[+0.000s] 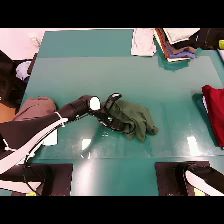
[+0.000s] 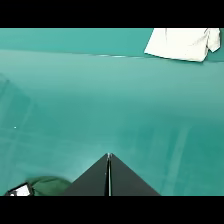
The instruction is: Fold the shirts.
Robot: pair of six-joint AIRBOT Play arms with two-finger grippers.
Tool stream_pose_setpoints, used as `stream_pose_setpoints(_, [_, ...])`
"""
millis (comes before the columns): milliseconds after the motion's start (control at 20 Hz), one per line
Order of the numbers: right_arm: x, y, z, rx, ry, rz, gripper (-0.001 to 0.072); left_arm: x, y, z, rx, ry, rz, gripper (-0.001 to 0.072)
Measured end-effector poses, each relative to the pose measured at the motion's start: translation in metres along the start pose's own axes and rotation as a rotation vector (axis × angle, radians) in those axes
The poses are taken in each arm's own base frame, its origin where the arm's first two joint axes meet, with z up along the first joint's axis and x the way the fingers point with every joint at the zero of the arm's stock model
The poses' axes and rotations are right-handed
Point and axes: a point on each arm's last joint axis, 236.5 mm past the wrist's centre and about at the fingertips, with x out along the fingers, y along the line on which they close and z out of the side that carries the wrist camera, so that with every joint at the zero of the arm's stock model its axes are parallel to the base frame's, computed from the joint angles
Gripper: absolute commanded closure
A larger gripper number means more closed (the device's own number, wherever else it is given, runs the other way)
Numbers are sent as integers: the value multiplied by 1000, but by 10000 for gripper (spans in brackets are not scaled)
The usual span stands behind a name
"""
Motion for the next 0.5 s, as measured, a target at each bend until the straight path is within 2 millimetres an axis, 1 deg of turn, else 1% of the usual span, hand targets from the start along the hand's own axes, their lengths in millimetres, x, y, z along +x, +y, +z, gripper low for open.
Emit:
stream_pose_setpoints(100, [1,1,-8,-3,31,2,696,-3,2,9,1,-23,5,681])
stream_pose_setpoints(200, [4,-4,-31,0,106,-11,695,-12,12,18,9,-35,33,681])
stream_pose_setpoints(250, [6,-11,-49,8,159,-23,696,-17,20,22,12,-38,55,681])
stream_pose_setpoints(300, [9,-19,-72,23,222,-38,695,-22,29,25,14,-37,80,681])
stream_pose_setpoints(350, [13,-28,-98,37,291,-54,660,-27,37,27,14,-37,100,681])
stream_pose_setpoints(400, [17,-37,-126,51,359,-67,357,-32,46,29,10,-35,118,680])
stream_pose_setpoints(450, [20,-46,-160,63,439,-76,151,-36,53,30,6,-32,133,681])
stream_pose_setpoints(500, [24,-52,-196,78,523,-81,142,-39,60,30,2,-29,147,681])
